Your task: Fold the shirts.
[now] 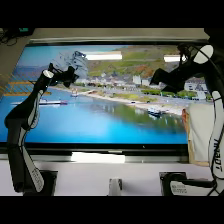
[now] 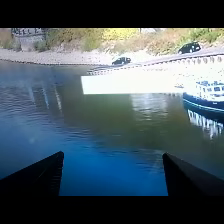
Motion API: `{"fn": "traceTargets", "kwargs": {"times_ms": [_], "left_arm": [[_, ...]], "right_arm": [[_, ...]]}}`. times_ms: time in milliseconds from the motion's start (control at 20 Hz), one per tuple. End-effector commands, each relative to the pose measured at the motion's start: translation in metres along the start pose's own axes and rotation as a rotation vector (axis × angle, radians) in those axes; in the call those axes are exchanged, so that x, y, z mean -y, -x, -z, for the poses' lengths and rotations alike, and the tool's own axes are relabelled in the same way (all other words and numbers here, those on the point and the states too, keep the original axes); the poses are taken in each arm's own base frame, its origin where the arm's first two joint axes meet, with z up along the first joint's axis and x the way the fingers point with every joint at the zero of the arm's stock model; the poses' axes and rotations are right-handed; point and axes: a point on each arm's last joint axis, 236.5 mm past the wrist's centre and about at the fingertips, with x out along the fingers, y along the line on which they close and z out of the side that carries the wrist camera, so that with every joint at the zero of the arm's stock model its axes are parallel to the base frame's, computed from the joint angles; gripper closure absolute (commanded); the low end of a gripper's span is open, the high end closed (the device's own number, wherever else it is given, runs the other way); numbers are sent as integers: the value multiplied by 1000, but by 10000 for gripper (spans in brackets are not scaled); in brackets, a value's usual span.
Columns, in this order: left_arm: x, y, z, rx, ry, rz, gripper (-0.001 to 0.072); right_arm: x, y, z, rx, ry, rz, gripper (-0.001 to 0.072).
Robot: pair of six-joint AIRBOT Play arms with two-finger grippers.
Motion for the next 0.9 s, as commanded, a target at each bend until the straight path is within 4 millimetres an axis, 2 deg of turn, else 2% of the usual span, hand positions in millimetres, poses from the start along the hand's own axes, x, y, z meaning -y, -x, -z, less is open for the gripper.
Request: {"fn": "traceTargets", "kwargs": {"times_ms": [0, 100, 200, 250, 300, 350, 400, 450, 500, 550, 600, 650, 700, 750, 800, 850], "left_arm": [[20, 8, 5, -29, -40, 59, 675], [61, 33, 0, 8, -234, 119, 676], [124, 78, 2, 62, -472, 193, 677], [162, 110, 12, 79, -619, 239, 678], [200, 144, 28, 98, -753, 287, 679], [242, 187, 49, 126, -880, 346, 679], [276, 228, 70, 157, -980, 395, 679], [307, 272, 95, 194, -1067, 431, 679], [329, 308, 118, 225, -1143, 454, 678], [346, 343, 146, 244, -1211, 476, 678], [357, 367, 170, 248, -1244, 491, 678], [363, 385, 193, 242, -1265, 495, 679], [362, 393, 213, 227, -1272, 486, 678], [356, 390, 232, 187, -1267, 462, 678], [345, 378, 251, 129, -1264, 427, 678], [329, 358, 271, 58, -1263, 384, 677]], "right_arm": [[2, 0, 4, -17, 11, 9, 52], [0, 0, -7, 29, 51, 1, 52], [-5, 1, -20, 85, 90, -14, 54], [-7, 4, -24, 104, 120, -17, 89], [-8, 9, -26, 110, 184, -10, 213], [-6, 17, -29, 124, 243, 13, 240], [-3, 30, -33, 149, 283, 51, 229], [1, 51, -40, 201, 303, 98, 229], [3, 75, -47, 263, 314, 139, 228], [1, 107, -53, 346, 313, 168, 228], [-3, 139, -57, 439, 313, 189, 228], [-8, 173, -59, 537, 311, 199, 228], [-14, 208, -57, 638, 319, 205, 228], [-20, 242, -50, 724, 330, 211, 227], [-22, 269, -42, 791, 338, 223, 227], [-21, 295, -32, 847, 343, 245, 227]]}}
